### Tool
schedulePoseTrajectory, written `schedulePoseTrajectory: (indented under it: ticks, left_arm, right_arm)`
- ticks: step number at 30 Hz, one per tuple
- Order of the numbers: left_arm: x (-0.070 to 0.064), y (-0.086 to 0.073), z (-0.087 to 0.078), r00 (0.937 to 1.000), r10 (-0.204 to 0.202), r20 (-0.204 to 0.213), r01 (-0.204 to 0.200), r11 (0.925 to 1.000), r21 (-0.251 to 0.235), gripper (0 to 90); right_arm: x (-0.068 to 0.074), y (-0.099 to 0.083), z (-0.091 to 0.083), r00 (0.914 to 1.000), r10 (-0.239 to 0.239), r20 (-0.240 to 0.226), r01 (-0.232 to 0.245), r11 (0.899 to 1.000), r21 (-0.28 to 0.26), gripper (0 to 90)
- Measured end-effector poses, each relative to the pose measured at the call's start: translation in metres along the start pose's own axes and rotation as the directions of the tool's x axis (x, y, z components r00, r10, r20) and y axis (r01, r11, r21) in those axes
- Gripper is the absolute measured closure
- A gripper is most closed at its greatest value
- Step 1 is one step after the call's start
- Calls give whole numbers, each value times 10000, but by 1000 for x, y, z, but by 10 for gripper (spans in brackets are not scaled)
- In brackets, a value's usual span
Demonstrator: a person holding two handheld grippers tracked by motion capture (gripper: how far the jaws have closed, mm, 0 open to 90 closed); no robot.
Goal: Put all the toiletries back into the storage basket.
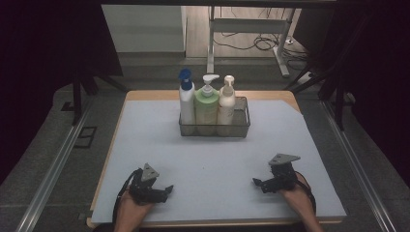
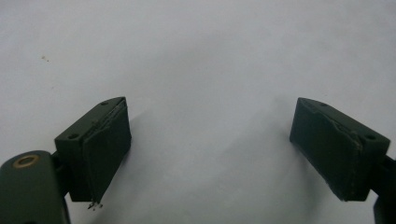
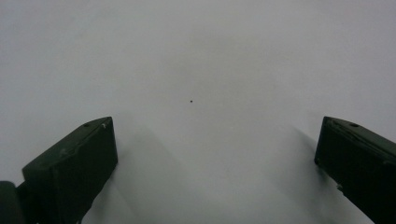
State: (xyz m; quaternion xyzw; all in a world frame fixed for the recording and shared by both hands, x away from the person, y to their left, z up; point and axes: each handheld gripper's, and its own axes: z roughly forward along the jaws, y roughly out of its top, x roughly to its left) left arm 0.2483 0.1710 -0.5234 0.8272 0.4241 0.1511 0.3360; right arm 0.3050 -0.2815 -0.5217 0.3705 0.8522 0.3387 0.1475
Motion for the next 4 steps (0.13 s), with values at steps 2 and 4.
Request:
schedulePoseTrajectory:
  ticks: [2, 4]
  left_arm:
    - [0, 0, 0, 10000, 5, -8, -5, 10000, 5, 123]
    - [0, 0, 0, 10000, 34, 4, -34, 10000, 50, 123]
  right_arm:
    - [0, -1, 0, 10000, 2, -16, -2, 10000, 13, 0]
    - [0, 0, 0, 10000, 17, -10, -17, 10000, -7, 0]
